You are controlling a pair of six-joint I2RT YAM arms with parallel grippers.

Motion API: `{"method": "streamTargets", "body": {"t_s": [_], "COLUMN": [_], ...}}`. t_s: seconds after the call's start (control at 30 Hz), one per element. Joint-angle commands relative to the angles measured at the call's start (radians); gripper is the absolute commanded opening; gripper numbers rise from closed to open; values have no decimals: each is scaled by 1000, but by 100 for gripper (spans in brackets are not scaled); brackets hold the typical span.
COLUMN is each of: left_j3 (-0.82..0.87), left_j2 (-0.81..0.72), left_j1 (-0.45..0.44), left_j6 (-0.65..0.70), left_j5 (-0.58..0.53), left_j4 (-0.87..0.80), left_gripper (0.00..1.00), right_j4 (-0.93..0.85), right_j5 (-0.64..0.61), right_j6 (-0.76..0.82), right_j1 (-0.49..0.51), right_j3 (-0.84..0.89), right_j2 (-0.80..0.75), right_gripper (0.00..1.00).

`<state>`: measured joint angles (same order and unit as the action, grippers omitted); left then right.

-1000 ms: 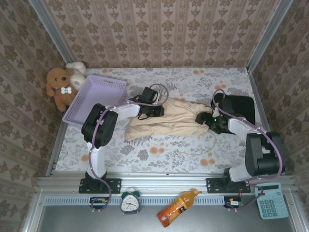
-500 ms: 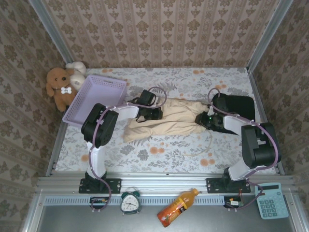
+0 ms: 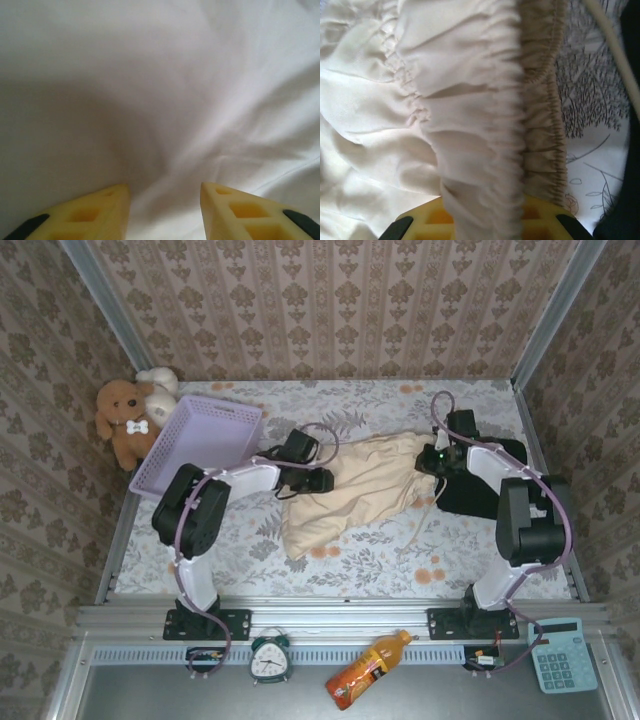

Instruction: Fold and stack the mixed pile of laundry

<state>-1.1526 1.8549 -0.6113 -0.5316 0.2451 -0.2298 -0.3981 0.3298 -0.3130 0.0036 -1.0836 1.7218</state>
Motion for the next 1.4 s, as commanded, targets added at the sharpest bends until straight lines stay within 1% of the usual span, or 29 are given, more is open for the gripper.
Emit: {"method": "streamTargets", "body": {"t_s": [0.0, 0.13, 0.2, 0.27, 0.33, 0.37, 0.43, 0.5, 0.53, 0.6, 0.67, 0.77, 0.9, 0.97, 1.0, 1.03, 1.1, 1.2, 1.27, 1.37], "left_j3": [-18, 54, 110, 174, 252, 297, 384, 449, 474, 522, 553, 590, 625, 614, 605, 589, 530, 435, 400, 364], "left_j2": [-118, -260, -333, -393, -453, -485, -550, -615, -637, -660, -644, -583, -501, -470, -466, -470, -483, -486, -476, -478], "left_j1": [25, 14, -3, -35, -74, -87, -92, -91, -91, -87, -87, -86, -77, -58, -43, -27, 13, 24, 22, 16], "left_j6": [51, 55, 51, 48, 21, -11, -89, -178, -211, -283, -342, -419, -470, -463, -438, -402, -268, -75, -17, 1], "left_j5": [-72, -41, -29, -67, -149, -175, -184, -183, -176, -158, -132, -87, -67, -48, -43, -46, -80, -201, -245, -267], "left_j4": [-142, -236, -291, -341, -385, -398, -384, -346, -317, -230, -146, -23, 146, 175, 164, 123, -23, -252, -327, -358], "left_gripper": [54, 60, 60, 60, 60, 60, 62, 69, 71, 71, 70, 64, 48, 33, 26, 24, 26, 34, 36, 41], "right_j4": [-57, -45, -35, -30, -29, -27, -24, -25, -24, -20, -20, -24, -30, -36, -42, -49, -66, -77, -67, -57], "right_j5": [35, 46, 42, 40, 40, 40, 38, 38, 37, 35, 33, 27, 14, 12, 5, -5, -40, -73, -67, -47], "right_j6": [20, -17, -40, -56, -64, -66, -70, -72, -73, -75, -75, -72, -70, -66, -63, -58, -47, -40, -42, -47], "right_j1": [5, 10, 12, 12, 12, 12, 12, 12, 12, 12, 12, 12, 12, 12, 12, 12, 12, 12, 12, 12], "right_j3": [24, 55, 66, 73, 79, 82, 91, 100, 105, 117, 124, 129, 130, 127, 125, 122, 120, 118, 122, 116], "right_j2": [21, 20, 15, 13, 12, 10, 9, 10, 9, 10, 13, 9, 0, -2, -2, -4, -10, -10, -6, -4], "right_gripper": [14, 16, 16, 16, 17, 17, 17, 17, 17, 17, 16, 16, 16, 15, 14, 14, 14, 13, 13, 13]}}
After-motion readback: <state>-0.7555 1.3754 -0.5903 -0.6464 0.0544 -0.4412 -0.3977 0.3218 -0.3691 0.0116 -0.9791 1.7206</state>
